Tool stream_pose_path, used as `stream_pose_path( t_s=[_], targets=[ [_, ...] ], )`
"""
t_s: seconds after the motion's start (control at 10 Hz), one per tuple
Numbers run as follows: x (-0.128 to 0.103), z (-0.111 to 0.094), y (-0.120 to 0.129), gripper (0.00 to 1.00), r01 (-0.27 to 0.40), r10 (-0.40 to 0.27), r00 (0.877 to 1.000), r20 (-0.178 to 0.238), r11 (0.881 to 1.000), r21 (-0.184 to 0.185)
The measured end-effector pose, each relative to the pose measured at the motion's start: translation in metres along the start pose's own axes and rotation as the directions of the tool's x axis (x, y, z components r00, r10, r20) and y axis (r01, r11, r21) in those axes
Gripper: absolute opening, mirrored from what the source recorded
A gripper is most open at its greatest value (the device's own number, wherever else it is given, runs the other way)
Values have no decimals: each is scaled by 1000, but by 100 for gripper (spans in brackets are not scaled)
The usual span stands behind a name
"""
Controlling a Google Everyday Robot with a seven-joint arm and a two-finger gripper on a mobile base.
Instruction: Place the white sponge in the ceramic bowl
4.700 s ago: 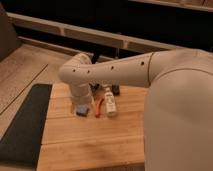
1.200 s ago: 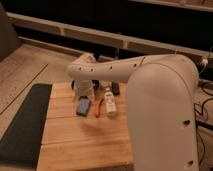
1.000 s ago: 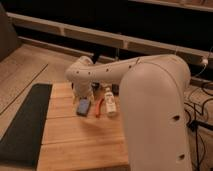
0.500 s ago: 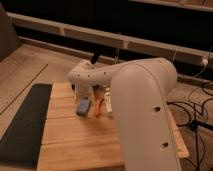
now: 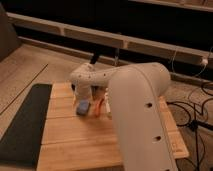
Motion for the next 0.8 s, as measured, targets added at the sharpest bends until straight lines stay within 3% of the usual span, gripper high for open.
stream_pose_path(
  t_s=[0.6,0.8],
  targets=[
    [15,35,8,64,-9,3,994,-105,998,-57],
    [17,41,9,50,1,-9,992,-129,998,-65]
  ],
)
